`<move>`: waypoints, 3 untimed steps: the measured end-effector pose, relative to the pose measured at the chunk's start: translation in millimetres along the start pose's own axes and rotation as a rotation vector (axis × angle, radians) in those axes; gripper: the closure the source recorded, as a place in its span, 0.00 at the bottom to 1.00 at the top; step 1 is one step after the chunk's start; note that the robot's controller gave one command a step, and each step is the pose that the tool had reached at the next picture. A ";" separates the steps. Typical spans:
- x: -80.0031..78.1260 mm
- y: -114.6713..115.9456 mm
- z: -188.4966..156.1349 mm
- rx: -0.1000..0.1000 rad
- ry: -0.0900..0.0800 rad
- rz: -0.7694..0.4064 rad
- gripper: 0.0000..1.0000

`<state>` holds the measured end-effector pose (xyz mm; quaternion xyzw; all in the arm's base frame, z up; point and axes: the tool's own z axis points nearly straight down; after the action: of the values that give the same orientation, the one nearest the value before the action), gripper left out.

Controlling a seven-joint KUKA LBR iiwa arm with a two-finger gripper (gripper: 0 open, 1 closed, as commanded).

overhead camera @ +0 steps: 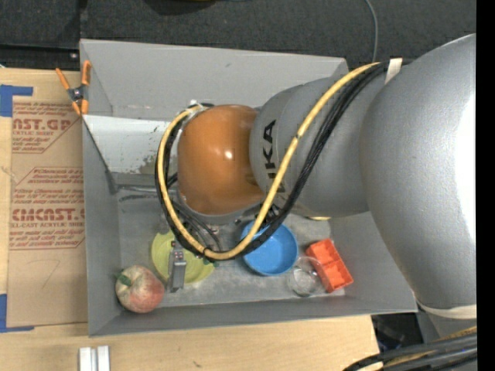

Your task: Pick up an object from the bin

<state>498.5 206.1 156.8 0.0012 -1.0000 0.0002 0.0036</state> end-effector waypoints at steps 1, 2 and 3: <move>-2.3 -1.1 -4.2 -0.002 -0.007 0.002 0.00; 12.2 -60.2 85.3 -0.003 -0.012 -0.070 0.00; 11.9 -56.9 17.8 -0.002 -0.008 -0.123 0.00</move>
Offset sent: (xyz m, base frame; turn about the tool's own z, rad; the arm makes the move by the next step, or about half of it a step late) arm -0.0160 -0.0605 -0.0868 -0.0726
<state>486.6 149.2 139.1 0.0624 -0.9980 -0.0011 -0.0002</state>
